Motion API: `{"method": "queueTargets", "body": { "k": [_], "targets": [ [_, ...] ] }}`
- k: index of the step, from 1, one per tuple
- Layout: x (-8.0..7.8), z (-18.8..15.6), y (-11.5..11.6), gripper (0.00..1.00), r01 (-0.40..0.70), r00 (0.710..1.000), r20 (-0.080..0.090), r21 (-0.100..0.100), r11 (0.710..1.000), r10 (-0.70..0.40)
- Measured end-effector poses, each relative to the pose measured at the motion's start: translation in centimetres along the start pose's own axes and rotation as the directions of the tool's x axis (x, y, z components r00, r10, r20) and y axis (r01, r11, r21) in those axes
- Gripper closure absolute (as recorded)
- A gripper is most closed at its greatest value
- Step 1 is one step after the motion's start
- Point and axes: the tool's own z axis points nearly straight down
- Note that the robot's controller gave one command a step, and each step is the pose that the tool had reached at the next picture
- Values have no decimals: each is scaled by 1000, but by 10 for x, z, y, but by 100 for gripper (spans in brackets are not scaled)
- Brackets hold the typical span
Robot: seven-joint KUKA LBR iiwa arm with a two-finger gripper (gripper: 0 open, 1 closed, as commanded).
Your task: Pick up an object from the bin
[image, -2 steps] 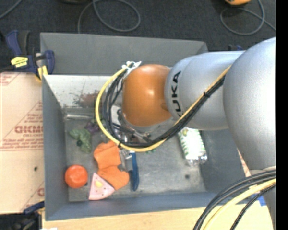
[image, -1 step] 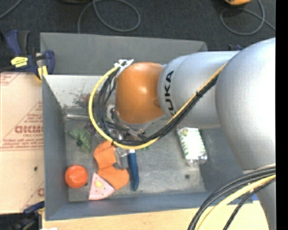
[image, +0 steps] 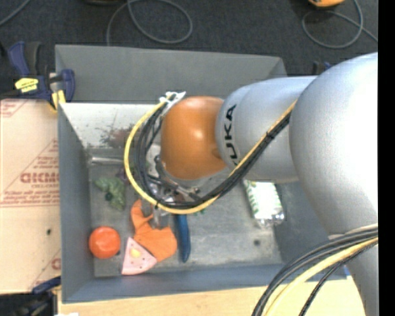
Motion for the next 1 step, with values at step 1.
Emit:
{"method": "queueTargets", "body": {
  "k": [1],
  "targets": [
    [0, 0, 0, 100, 0, 1000, 0, 0, 1000, 0]
  ]
}}
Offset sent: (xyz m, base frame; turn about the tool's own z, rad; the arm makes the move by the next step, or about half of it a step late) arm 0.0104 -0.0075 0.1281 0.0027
